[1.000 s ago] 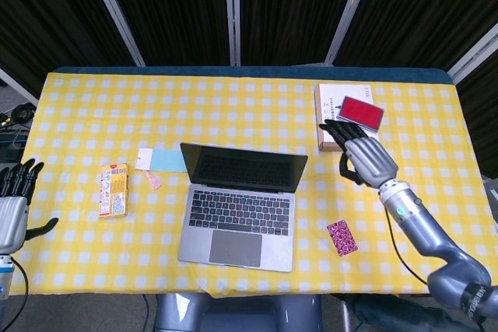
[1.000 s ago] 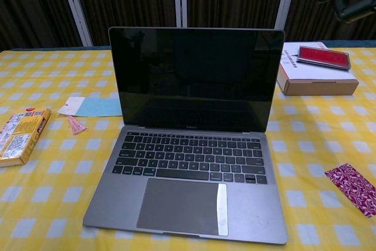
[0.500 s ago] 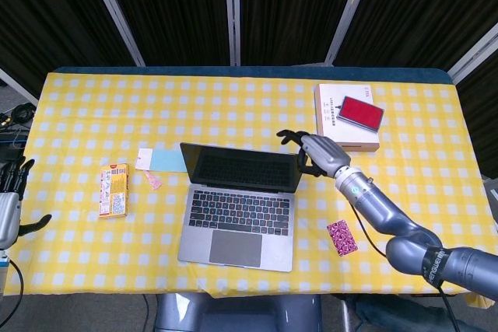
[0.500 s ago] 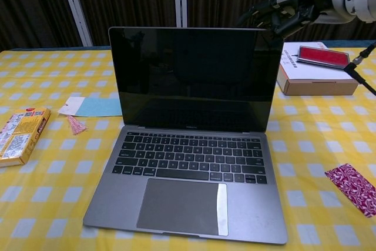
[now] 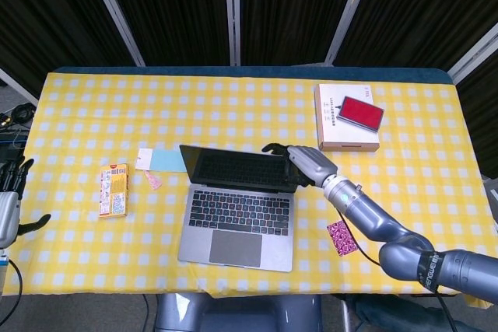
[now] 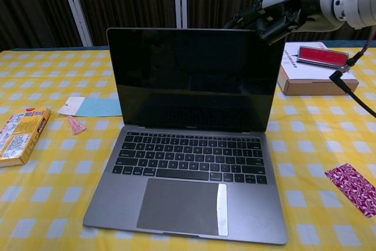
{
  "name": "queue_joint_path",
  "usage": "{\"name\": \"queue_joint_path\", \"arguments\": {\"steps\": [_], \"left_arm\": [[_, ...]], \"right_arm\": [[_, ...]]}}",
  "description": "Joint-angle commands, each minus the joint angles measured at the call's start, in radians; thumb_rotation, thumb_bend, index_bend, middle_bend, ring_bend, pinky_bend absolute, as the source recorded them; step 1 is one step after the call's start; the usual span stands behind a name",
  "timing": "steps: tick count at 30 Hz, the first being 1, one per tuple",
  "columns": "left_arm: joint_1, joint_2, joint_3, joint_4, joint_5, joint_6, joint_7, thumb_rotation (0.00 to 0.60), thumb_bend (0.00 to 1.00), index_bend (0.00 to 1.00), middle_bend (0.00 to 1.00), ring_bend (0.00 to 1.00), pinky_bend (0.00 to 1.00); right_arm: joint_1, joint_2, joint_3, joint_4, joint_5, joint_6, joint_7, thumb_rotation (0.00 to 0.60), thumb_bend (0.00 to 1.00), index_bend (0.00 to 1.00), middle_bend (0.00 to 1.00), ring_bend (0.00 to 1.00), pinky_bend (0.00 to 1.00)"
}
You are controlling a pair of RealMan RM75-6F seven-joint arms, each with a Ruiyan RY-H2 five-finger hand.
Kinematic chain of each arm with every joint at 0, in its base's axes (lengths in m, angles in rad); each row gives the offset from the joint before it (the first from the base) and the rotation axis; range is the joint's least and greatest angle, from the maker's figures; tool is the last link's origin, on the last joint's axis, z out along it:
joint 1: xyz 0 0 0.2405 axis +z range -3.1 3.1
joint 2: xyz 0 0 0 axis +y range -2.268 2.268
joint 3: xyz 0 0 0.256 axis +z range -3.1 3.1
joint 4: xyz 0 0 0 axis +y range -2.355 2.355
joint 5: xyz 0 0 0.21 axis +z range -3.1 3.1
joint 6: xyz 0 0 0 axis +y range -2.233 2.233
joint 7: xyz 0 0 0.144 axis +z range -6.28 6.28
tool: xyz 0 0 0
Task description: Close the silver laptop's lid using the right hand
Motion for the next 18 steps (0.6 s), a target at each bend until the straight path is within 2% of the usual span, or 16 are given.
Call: {"name": "queue_joint_path", "arguments": {"steps": [1,7,11,18], "left_arm": [[0.000,0.002,0.001,-0.002,0.000,0.000,0.000,0.600,0.00,0.00,0.00,0.00,0.00],[0.003,0.005,0.005,-0.007,0.003,0.008,-0.002,0.600,0.00,0.00,0.00,0.00,0.00],[0.002,0.004,0.006,-0.006,0.002,0.007,-0.001,0.600,0.00,0.00,0.00,0.00,0.00],[0.001,0.003,0.009,-0.007,0.004,0.008,0.003,0.600,0.00,0.00,0.00,0.00,0.00]], "right_arm": [[-0.006,0.017,0.001,-0.030,-0.014,0.000,0.013,0.600,1.00,0.22,0.30,0.23,0.29],[-0.026,0.058,-0.011,-0.110,-0.086,-0.009,0.030,0.600,1.00,0.22,0.30,0.23,0.29],[-0.054,0.086,-0.043,-0.193,-0.194,0.003,0.002,0.600,1.00,0.22,0.30,0.23,0.29],[-0.087,0.056,-0.126,-0.229,-0.375,0.057,-0.083,0.600,1.00,0.22,0.30,0.23,0.29]]}}
